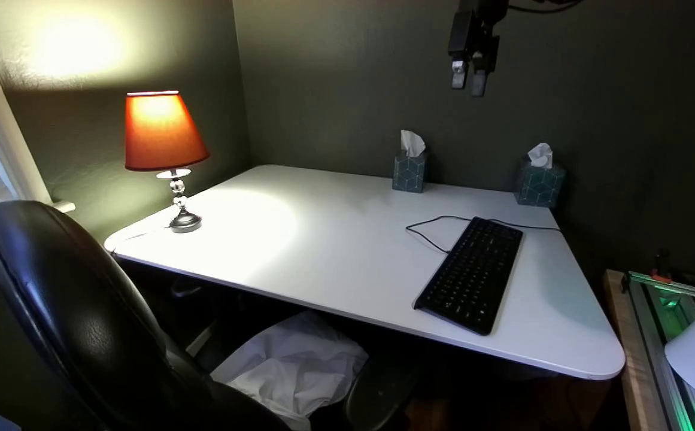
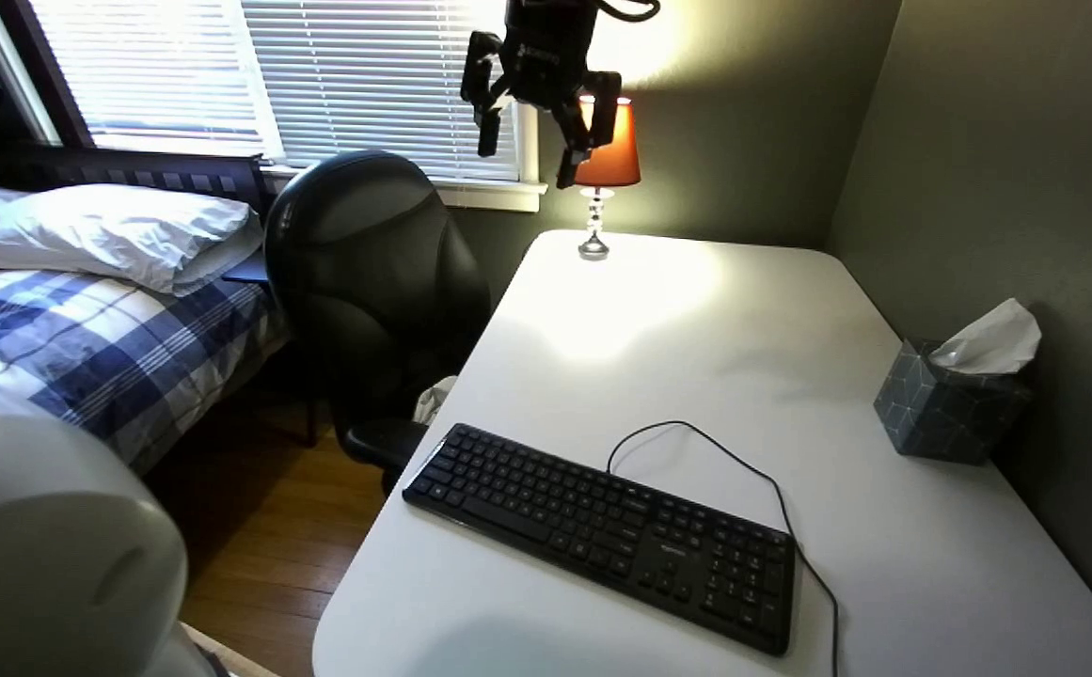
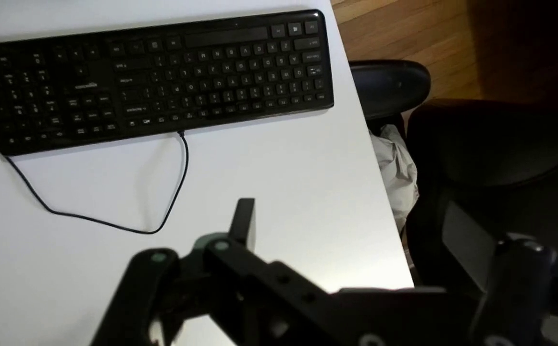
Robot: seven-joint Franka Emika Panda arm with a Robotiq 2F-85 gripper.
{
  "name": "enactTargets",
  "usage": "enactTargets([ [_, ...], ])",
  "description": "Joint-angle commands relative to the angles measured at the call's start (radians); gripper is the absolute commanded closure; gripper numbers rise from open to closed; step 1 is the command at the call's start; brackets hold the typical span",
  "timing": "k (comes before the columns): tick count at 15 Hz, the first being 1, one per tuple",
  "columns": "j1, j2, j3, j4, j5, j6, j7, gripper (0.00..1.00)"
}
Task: Press a button on the keyboard
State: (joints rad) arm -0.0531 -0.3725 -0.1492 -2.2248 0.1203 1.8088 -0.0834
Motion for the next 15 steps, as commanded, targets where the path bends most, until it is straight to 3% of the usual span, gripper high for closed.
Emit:
enactTargets([
  [1,-0.006,-0.023,0.025,-0.111,-0.039,0.118,-0.050,0.00],
  [5,0.013,0.013,0.039,-0.179,-0.029,0.182,-0.081,0.00],
  [13,0.012,0.165,0.070,-0.207,-0.095,0.186,-0.077,0.00],
  [15,0.013,0.139,0.065,-0.197,-0.069,0.160,-0.071,0.00],
])
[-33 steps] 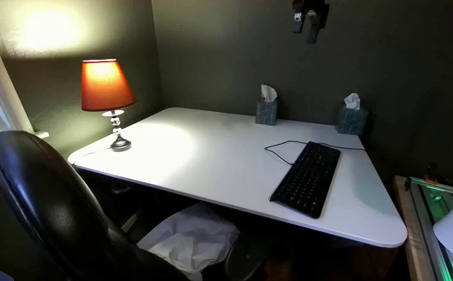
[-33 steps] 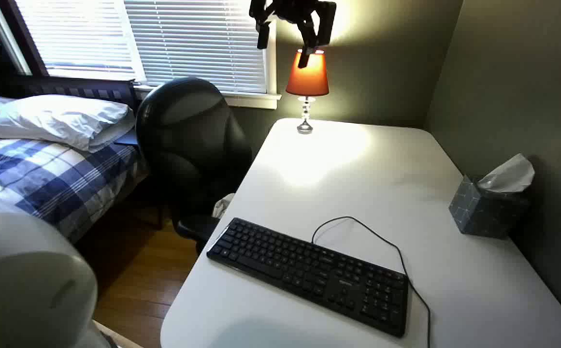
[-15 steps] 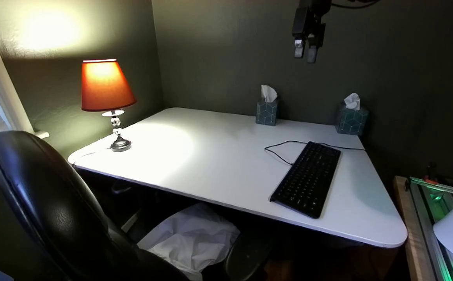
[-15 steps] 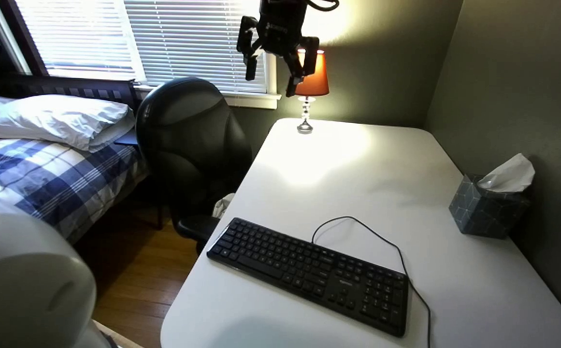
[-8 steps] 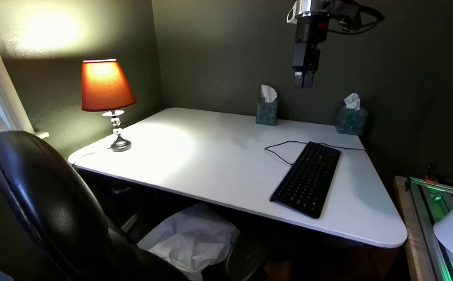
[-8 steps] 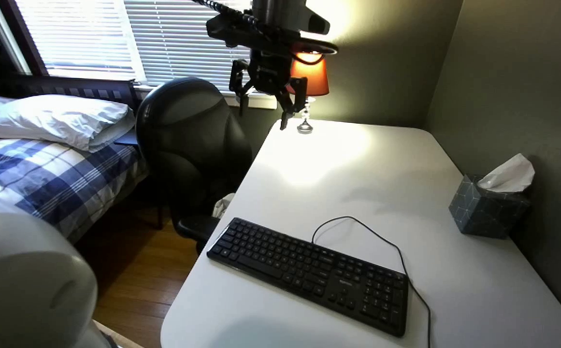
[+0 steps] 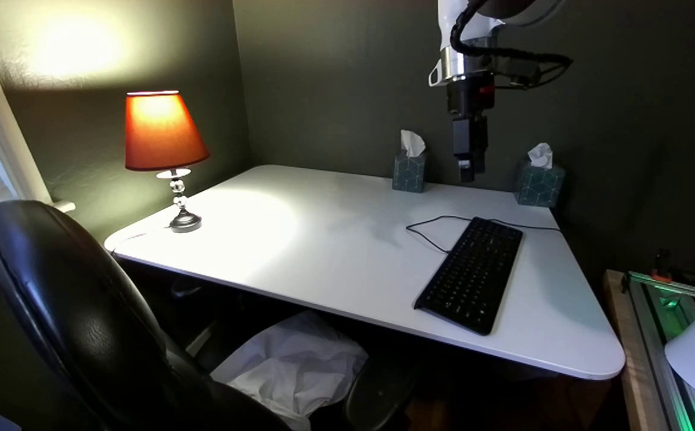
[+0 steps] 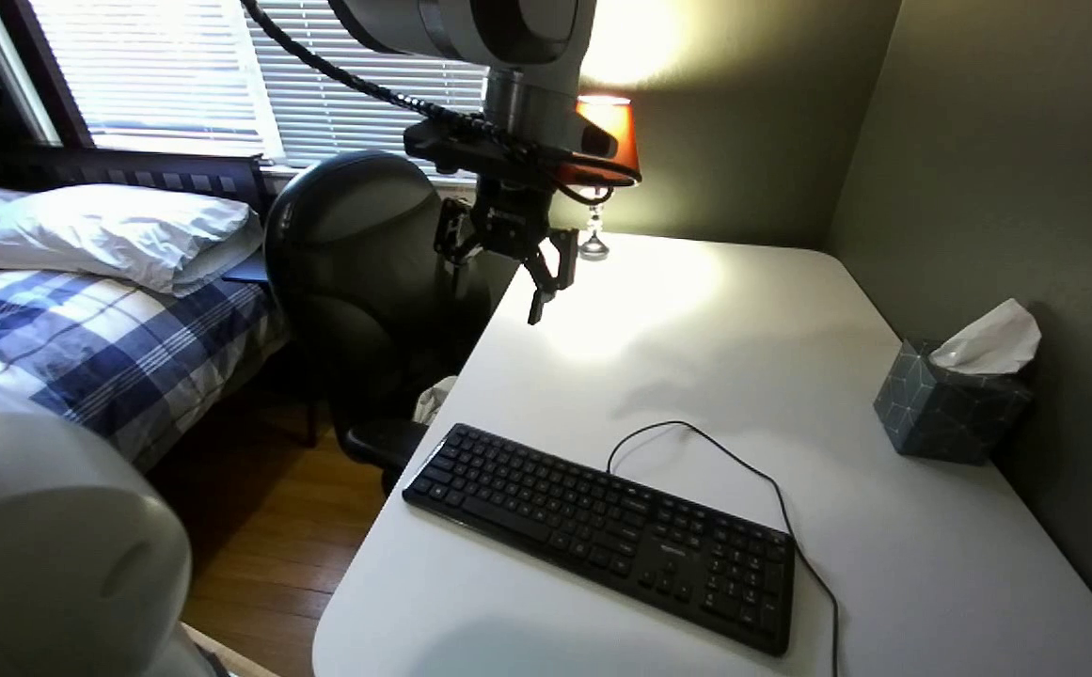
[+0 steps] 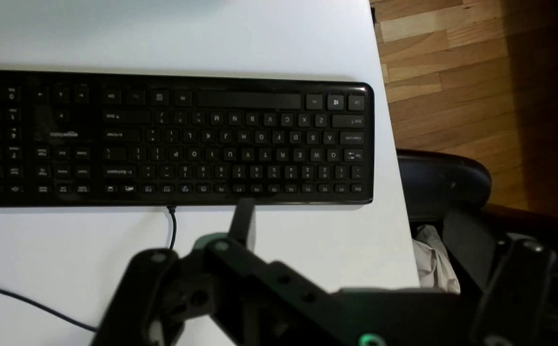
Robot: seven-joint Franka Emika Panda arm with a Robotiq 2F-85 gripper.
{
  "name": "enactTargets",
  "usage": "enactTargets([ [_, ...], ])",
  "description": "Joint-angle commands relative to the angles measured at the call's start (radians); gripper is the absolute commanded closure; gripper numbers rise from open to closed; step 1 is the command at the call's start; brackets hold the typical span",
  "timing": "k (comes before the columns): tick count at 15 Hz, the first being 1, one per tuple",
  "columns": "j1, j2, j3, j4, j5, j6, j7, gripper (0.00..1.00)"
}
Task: Press a button on the keyboard
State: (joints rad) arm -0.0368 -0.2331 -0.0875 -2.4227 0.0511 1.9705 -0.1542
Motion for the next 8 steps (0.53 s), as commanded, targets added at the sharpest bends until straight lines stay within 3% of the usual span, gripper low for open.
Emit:
enactTargets([
  [1,-0.004,0.005,0.003,0.004,0.001,-0.001,-0.001,0.00],
  [6,-0.005,-0.003,0.003,0.010,0.001,-0.001,-0.001,0.00],
  [8,0.003,0.046,0.012,0.017,-0.005,0.012,0.000,0.00],
])
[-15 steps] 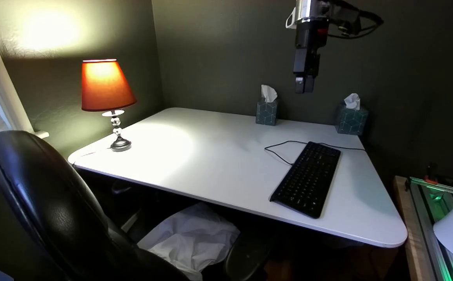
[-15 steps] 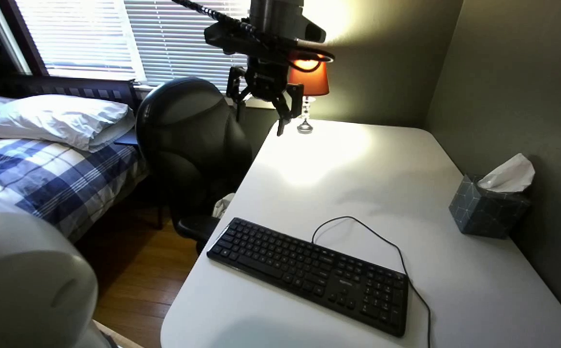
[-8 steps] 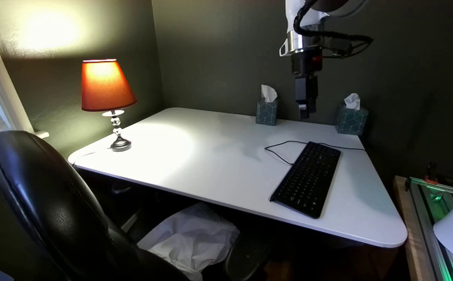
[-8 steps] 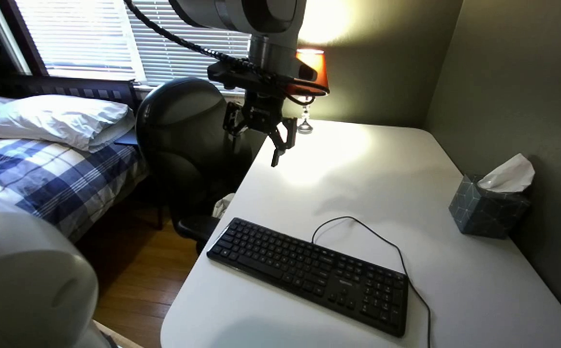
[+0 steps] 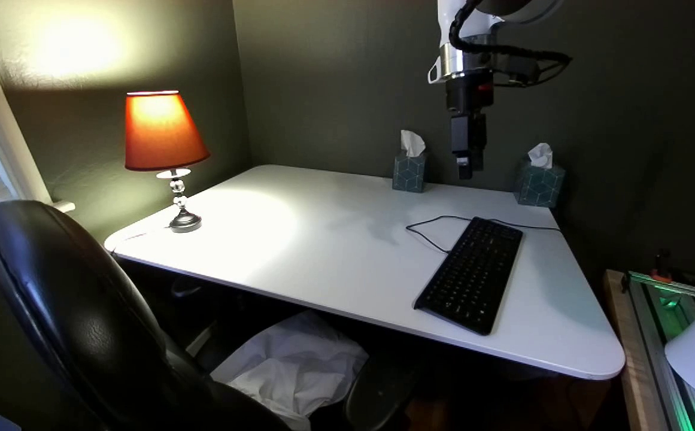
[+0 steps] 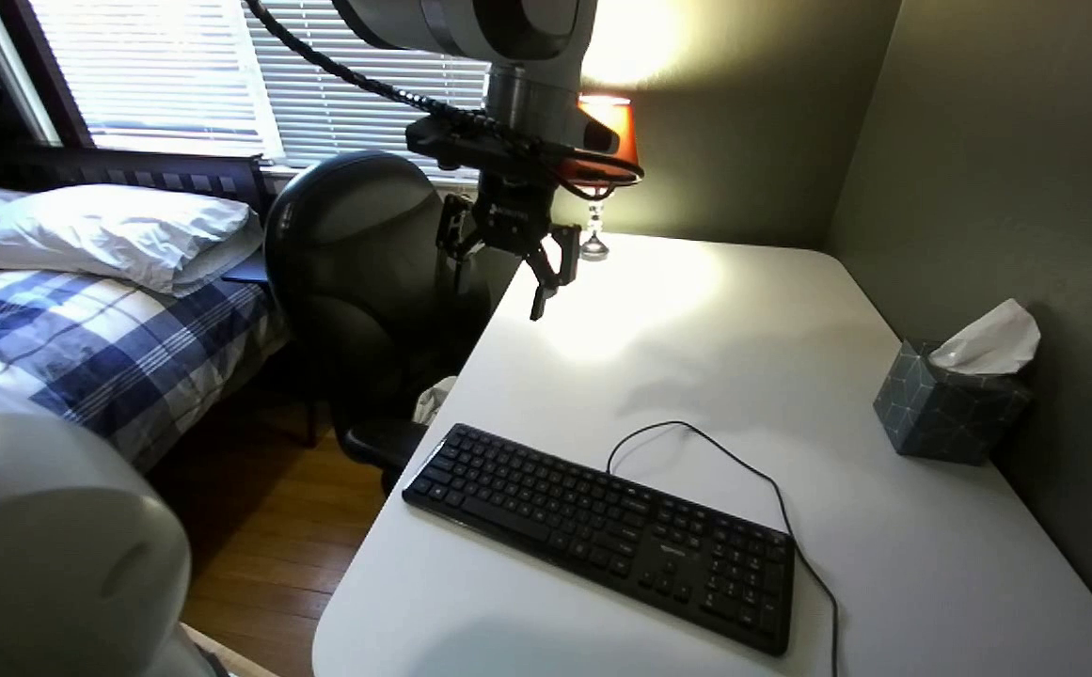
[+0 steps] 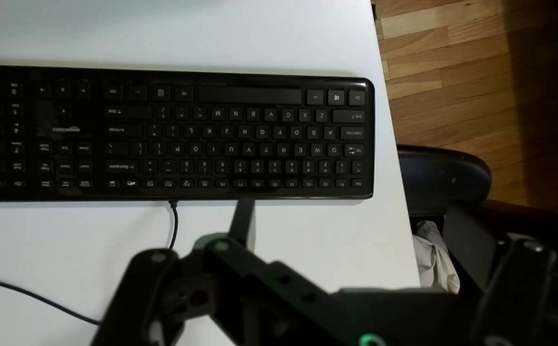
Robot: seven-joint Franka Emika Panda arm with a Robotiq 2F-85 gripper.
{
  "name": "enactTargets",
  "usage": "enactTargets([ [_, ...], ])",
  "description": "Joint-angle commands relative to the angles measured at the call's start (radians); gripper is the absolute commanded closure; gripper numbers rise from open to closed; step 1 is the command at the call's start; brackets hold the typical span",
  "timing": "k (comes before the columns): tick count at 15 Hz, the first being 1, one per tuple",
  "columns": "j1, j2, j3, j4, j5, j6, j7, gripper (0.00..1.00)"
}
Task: Press a button on the keyboard
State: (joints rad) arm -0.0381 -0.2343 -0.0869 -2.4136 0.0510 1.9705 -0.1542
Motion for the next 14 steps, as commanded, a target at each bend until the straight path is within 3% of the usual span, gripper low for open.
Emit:
enactTargets([
  [1,0.007,0.071,0.016,0.010,-0.016,0.015,-0.012,0.00],
  [10,0.011,0.214,0.039,-0.015,-0.004,0.164,-0.100,0.00],
  [14,0.014,0.294,0.054,0.005,0.023,0.175,-0.164,0.00],
])
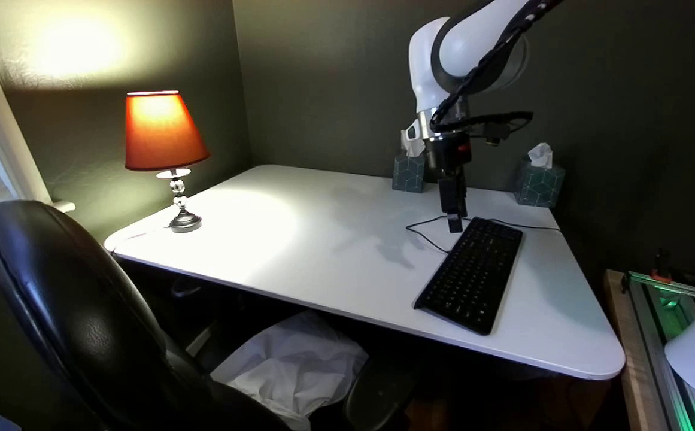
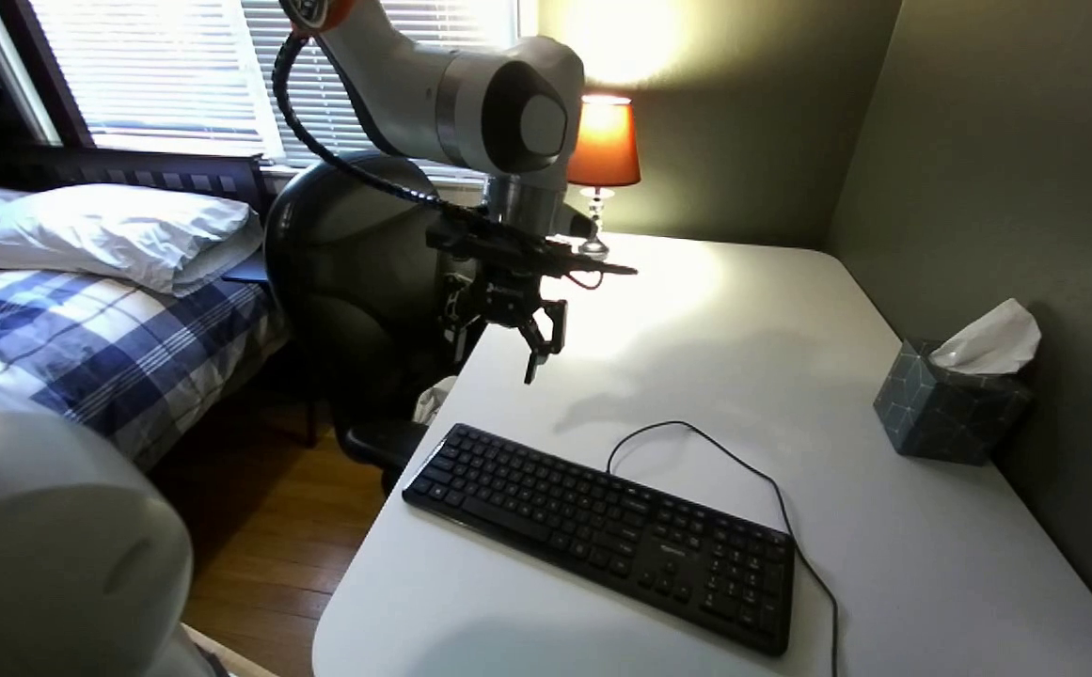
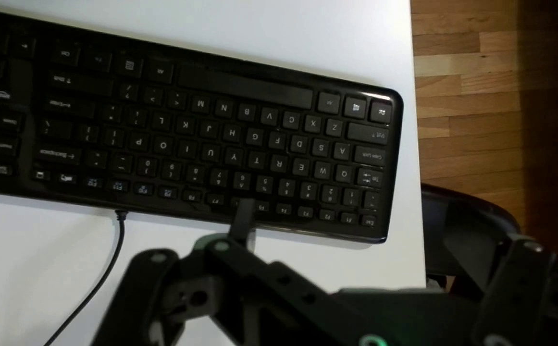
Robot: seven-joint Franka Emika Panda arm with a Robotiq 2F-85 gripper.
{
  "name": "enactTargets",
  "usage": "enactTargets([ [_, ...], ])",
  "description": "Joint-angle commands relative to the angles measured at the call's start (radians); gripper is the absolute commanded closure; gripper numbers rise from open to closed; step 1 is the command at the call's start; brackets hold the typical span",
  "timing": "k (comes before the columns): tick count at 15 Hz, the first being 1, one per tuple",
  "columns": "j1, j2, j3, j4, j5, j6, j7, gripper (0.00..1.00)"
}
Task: Press a button on the keyboard
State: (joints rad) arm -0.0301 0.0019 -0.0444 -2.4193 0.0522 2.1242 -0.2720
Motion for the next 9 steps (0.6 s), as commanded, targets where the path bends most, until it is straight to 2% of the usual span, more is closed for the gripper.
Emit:
enactTargets([
  [1,0.006,0.072,0.016,0.014,0.024,0.021,-0.053,0.00],
  [2,0.006,0.087,0.021,0.018,0.021,0.024,-0.055,0.08],
  [3,0.005,0.103,0.025,0.024,0.017,0.025,-0.053,0.28],
  [9,-0.004,0.196,0.038,0.078,0.015,0.020,-0.056,0.73],
])
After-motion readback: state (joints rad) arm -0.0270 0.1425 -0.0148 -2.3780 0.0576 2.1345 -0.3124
